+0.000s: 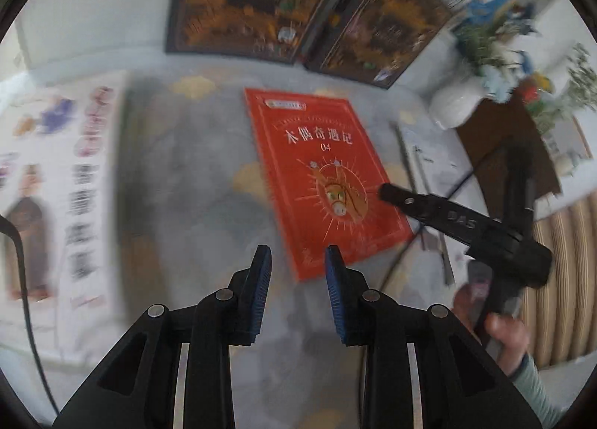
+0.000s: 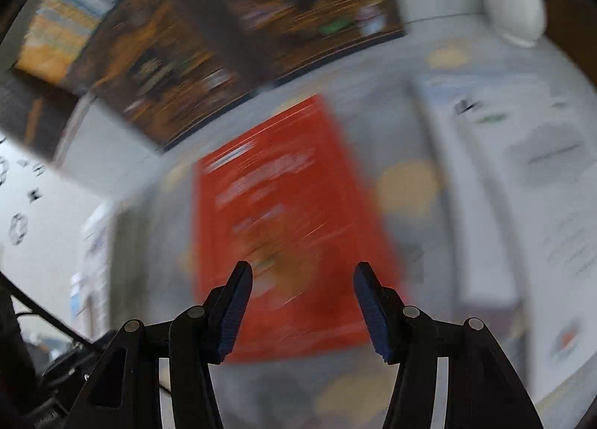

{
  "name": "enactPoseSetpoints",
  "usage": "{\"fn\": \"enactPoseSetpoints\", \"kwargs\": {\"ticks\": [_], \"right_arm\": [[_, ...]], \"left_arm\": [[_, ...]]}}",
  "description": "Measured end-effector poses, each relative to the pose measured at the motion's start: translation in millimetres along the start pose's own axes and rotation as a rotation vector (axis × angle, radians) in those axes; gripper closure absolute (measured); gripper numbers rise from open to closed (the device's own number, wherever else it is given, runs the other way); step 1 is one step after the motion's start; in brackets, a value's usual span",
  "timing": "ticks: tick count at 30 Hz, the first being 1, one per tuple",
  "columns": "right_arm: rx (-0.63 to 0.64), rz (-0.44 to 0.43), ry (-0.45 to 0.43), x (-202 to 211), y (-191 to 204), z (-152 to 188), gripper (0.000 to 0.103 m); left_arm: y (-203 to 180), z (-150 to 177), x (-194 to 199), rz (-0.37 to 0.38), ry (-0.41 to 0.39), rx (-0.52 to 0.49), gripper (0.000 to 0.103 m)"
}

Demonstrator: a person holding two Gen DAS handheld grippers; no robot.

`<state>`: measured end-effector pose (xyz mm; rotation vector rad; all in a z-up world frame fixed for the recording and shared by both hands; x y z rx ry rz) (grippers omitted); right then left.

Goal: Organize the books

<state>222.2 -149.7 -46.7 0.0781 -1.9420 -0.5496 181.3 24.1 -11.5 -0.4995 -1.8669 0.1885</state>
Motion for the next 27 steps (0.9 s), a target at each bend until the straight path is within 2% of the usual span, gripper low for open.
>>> {"fn": "enactPoseSetpoints", "kwargs": {"ticks": [3, 4, 6, 8, 9, 10, 14, 18, 21, 23, 24, 27], "right_arm": [[0.025, 0.024, 0.011, -13.1, -11.6, -18.8, 0.048], [0.041, 0.048, 0.014, -17.8, -10.1, -18.9, 0.048], [0.087, 0.104, 0.029, -26.4, -11.8, -17.4, 0.048], [0.125, 0.095, 0.027, -28.0, -7.5, -13.6, 0.048], [0.151, 0.065, 0.027, -27.2, -2.7, -8.7, 0.047], [0.166, 0.061, 0.022, -25.4, -0.7, -4.6, 0.047], [0.192, 0.041, 0.050, -13.9, -0.1, 22.3, 0.047], [0.246, 0.031, 0.127, 6.9, -2.0, 83.6, 0.047], [0.297, 0.033, 0.177, 33.8, -8.5, 139.8, 0.047], [0.311, 0.037, 0.208, 51.0, -19.1, 172.0, 0.047], [0.307, 0.027, 0.224, 57.8, -24.3, 184.8, 0.047], [0.274, -0.013, 0.266, 75.5, -40.4, 213.3, 0.047]], "left_arm": [[6.5, -10.4, -38.8, -0.048, 0.048, 0.083, 0.076], [7.8, -9.7, -49.6, -0.038, 0.077, 0.111, 0.076], [8.9, -6.7, -67.8, -0.063, 0.133, 0.115, 0.076], [3.8, -10.5, -66.6, -0.031, 0.105, 0.119, 0.072], [1.1, -11.1, -65.7, -0.002, 0.109, 0.132, 0.063], [1.3, -11.0, -64.9, 0.010, 0.106, 0.148, 0.061], [-4.4, 3.2, -47.9, 0.023, 0.099, 0.154, 0.061], [-11.0, 50.9, -19.6, 0.038, 0.112, 0.127, 0.061], [-16.2, 110.8, -12.0, 0.053, 0.177, 0.142, 0.061], [-25.0, 166.6, -12.1, 0.083, 0.257, 0.170, 0.061], [-31.5, 184.3, -10.7, 0.102, 0.279, 0.171, 0.061], [-47.9, 225.1, 3.5, 0.094, 0.283, 0.169, 0.060]]}}
Point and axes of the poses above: each gripper's, at about its wrist camera, not at the fingertips, and x roughly against the way its jaws point, y to its left, z to its underside, the point moved 9 cm from there along -x, roughly the way its jaws point, and after that the axes turned 2 degrees about -z, right-handed, at the moved point
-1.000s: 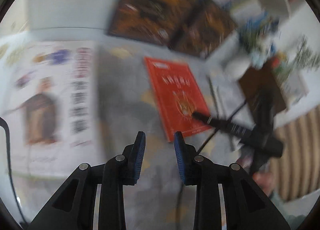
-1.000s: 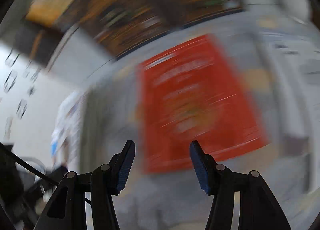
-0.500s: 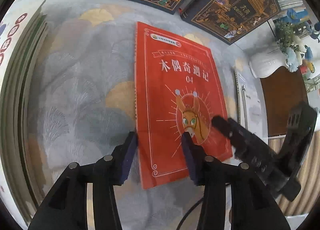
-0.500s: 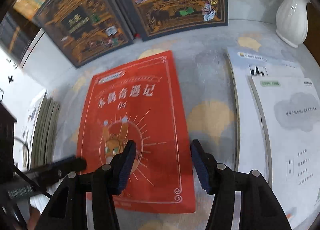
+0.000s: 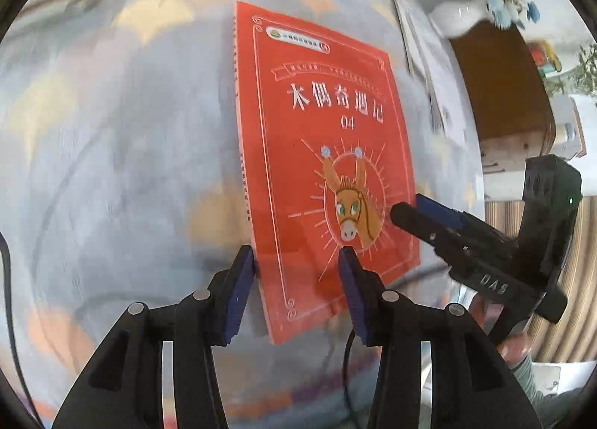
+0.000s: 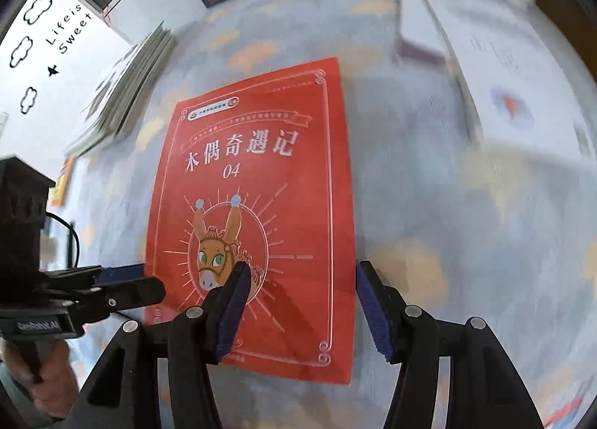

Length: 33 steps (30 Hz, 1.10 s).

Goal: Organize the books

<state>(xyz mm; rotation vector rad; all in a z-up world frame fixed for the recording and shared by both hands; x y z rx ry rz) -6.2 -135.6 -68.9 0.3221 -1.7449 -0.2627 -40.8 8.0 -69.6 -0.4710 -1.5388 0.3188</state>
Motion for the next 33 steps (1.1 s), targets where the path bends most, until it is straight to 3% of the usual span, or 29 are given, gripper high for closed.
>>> {"fn": "enactPoseSetpoints", "kwargs": {"ticks": [4, 6, 9, 12, 14, 17, 18, 19, 20, 22, 24, 28, 33], "right_arm": [[-0.022, -0.049, 0.014, 10.2, -8.5, 22.0, 0.047], [-0.058, -0.125, 0.001, 8.3, -4.5, 30.0, 0.046], [-0.023, -0.111, -0.020, 8.0, 2.4, 34.9, 0.046], [-0.027, -0.143, -0.045, 9.5, -0.1, 37.4, 0.046], [-0.055, -0.192, -0.049, 14.1, -7.8, 42.4, 0.046], [-0.119, -0.297, -0.043, 18.1, -18.7, 43.8, 0.046], [-0.135, -0.319, -0.040, 18.7, -19.8, 43.5, 0.046], [-0.158, -0.350, -0.035, 18.7, -22.1, 43.1, 0.046], [-0.188, -0.383, -0.028, 18.9, -25.1, 43.1, 0.046], [-0.235, -0.425, -0.009, 18.0, -28.5, 42.2, 0.046], [-0.319, -0.485, 0.028, 18.7, -36.0, 42.0, 0.046], [-0.505, -0.674, 0.085, 20.5, -55.3, 50.4, 0.045], [-0.573, -0.798, 0.116, 19.2, -56.6, 50.7, 0.044]], "left_arm": [[3.2, 16.5, 0.6, -0.007, -0.021, 0.124, 0.057], [4.1, 18.1, -0.2, -0.003, -0.044, 0.150, 0.057], [13.8, 17.0, 4.4, 0.144, -0.094, 0.310, 0.055], [16.0, 19.5, 14.9, 0.455, -0.161, 0.498, 0.055], [1.6, 22.3, 20.3, 0.545, -0.180, 0.496, 0.056], [-15.4, 25.0, 13.2, 0.483, -0.186, 0.462, 0.070], [-14.8, 25.5, 6.4, 0.427, -0.192, 0.474, 0.087], [-8.0, 28.2, 4.2, 0.366, -0.202, 0.483, 0.095], [-5.3, 28.5, 0.7, 0.318, -0.208, 0.484, 0.094], [-0.2, 33.7, 0.9, 0.291, -0.209, 0.503, 0.094], [-0.2, 32.1, 3.4, 0.349, -0.218, 0.543, 0.095], [-13.9, 26.5, 9.4, 0.558, -0.195, 0.635, 0.095], [-30.6, 20.9, 19.9, 0.673, -0.177, 0.657, 0.095]]}}
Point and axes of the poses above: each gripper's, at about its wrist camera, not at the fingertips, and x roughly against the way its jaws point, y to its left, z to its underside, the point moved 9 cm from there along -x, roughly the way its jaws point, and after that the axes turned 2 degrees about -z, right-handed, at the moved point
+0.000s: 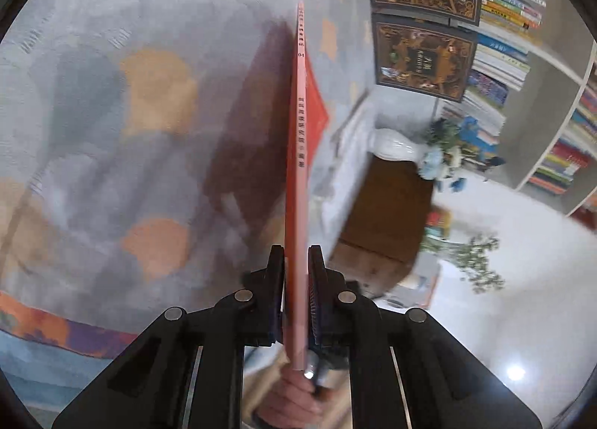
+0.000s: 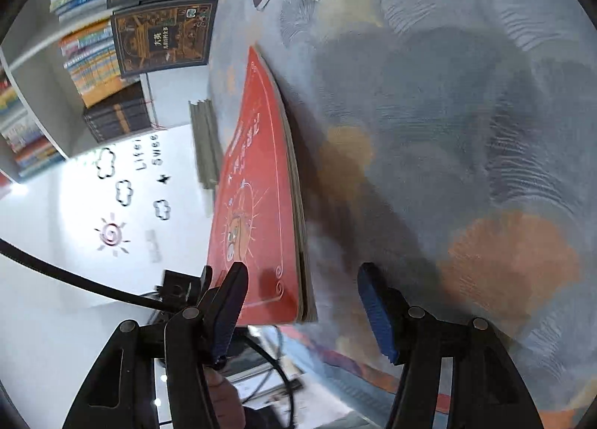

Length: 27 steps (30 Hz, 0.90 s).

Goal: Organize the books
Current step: 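Lift the red book upright with the left tool and carry it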

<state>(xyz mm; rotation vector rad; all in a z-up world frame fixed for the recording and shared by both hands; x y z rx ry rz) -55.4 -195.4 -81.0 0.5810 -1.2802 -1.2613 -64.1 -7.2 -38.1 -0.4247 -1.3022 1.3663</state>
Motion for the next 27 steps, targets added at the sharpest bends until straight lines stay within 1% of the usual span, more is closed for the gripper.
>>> {"fn": "enactPoseSetpoints", "kwargs": {"ticks": [1, 3, 5, 6, 7, 8, 9, 10, 13, 15, 18, 19, 23, 25, 27], "right_arm": [[-0.011, -0.023, 0.008, -4.4, 2.5, -0.5, 0.044], [-0.013, -0.056, 0.009, -7.8, 8.8, -5.0, 0.044], [-0.003, -0.055, 0.001, -11.9, 15.1, -9.6, 0.057], [0.010, -0.035, 0.000, -13.2, 17.2, -10.8, 0.065], [0.027, -0.006, 0.001, -15.3, 18.1, -11.3, 0.067], [0.051, 0.031, 0.000, -15.7, 19.0, -12.3, 0.067], [0.100, 0.096, -0.007, -17.5, 21.3, -11.3, 0.067], [0.141, 0.146, -0.016, -18.0, 23.9, -10.2, 0.067], [0.309, 0.331, -0.044, -19.1, 35.7, -6.0, 0.067], [0.441, 0.440, -0.068, -20.4, 51.3, -0.8, 0.067], [0.568, 0.556, -0.089, -25.1, 66.4, 7.3, 0.067], [0.590, 0.578, -0.091, -26.8, 69.0, 9.5, 0.067], [0.662, 0.650, -0.113, -31.0, 82.7, 19.6, 0.067], [0.699, 0.675, -0.141, -30.0, 93.5, 22.5, 0.066], [0.729, 0.681, -0.169, -25.6, 102.7, 26.8, 0.065]], "left_arm": [[-2.4, 2.4, -0.7, 0.004, 0.006, 0.004, 0.095], [-4.7, 1.3, -5.0, -0.015, 0.011, -0.008, 0.095], [-2.3, 1.3, -6.7, -0.021, 0.014, 0.004, 0.095], [-0.8, 0.3, -7.2, -0.030, 0.013, 0.007, 0.095], [2.2, -0.2, -6.4, -0.059, 0.008, 0.002, 0.095], [3.8, -0.3, -6.2, -0.090, 0.003, -0.010, 0.095], [4.4, 0.6, -6.0, -0.118, -0.001, -0.027, 0.095], [5.6, 0.9, -6.0, -0.167, -0.003, -0.055, 0.094], [4.0, 2.0, -7.1, -0.245, 0.000, -0.123, 0.091], [3.1, 1.4, -5.9, -0.345, -0.019, -0.203, 0.091], [-2.8, 0.7, -2.2, -0.426, -0.036, -0.300, 0.091], [-7.4, 0.5, -0.1, -0.466, -0.045, -0.354, 0.091], [-25.9, 1.0, 3.7, -0.581, -0.070, -0.550, 0.091], [-36.8, 0.8, 8.4, -0.590, -0.081, -0.626, 0.091], [-47.9, -0.6, 14.6, -0.566, -0.087, -0.670, 0.091]]}}
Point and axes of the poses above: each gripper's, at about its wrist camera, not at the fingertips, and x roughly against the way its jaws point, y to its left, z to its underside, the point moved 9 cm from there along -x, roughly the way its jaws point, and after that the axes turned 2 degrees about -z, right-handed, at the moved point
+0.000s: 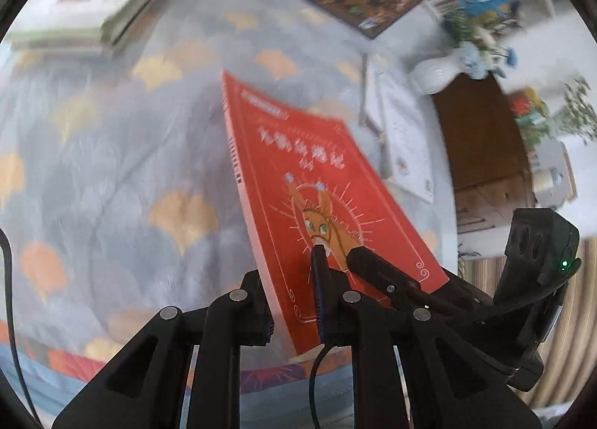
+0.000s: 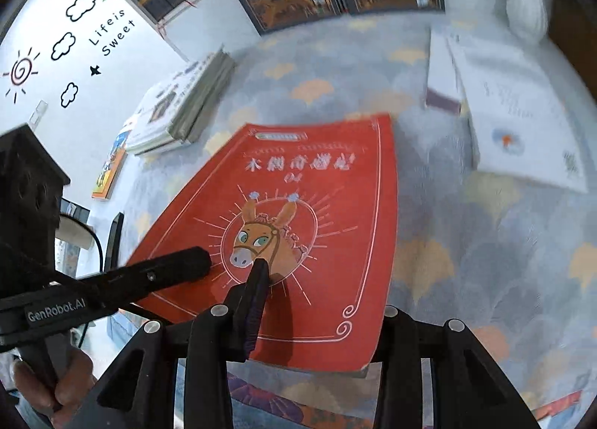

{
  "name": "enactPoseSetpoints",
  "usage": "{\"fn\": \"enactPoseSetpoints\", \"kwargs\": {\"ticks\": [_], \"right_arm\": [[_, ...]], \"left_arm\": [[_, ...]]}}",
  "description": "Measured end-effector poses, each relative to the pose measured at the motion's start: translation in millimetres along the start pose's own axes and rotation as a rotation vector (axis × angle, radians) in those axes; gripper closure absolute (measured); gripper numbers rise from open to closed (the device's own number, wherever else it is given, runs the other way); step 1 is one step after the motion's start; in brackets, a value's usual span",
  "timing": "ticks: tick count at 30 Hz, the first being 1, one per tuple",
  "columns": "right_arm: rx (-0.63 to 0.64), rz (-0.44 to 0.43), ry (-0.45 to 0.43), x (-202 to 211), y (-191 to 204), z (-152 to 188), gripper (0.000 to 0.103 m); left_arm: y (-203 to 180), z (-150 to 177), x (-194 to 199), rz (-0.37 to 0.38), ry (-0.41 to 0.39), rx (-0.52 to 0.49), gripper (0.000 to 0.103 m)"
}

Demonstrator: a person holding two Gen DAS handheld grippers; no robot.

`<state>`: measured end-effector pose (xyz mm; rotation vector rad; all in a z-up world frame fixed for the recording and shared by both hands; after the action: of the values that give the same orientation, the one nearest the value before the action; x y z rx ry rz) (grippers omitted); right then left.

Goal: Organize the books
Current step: 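Lift the red book upright with the left tool and carry it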

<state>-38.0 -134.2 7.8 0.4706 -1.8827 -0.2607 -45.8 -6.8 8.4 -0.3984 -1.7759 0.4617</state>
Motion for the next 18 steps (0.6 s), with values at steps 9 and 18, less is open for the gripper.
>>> {"fn": "enactPoseSetpoints", "kwargs": {"ticks": [9, 18], "right_arm": [[0.074, 0.075, -0.179, 40.1, 54.3, -44.4, 0.065], [0.116, 0.020, -0.273, -3.5, 166.5, -126.6, 0.058]], "left_arm": [[0.2, -41.8, 58.8, 0.123, -0.096, -0.104, 0.089], [72.2, -129.8, 134.4, 0.068, -0.250, -0.120, 0.088]]}}
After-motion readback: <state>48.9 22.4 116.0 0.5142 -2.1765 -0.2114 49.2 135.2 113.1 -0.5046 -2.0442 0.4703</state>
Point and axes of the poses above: each gripper's, at about its wrist camera, not at the fingertips, and x roughly against the way its jaws point, y to its left, z to its underside, the point moved 9 cm from there along -x, roughly the way its jaws point, and after that the axes turned 2 degrees about -z, right-handed, at the moved point
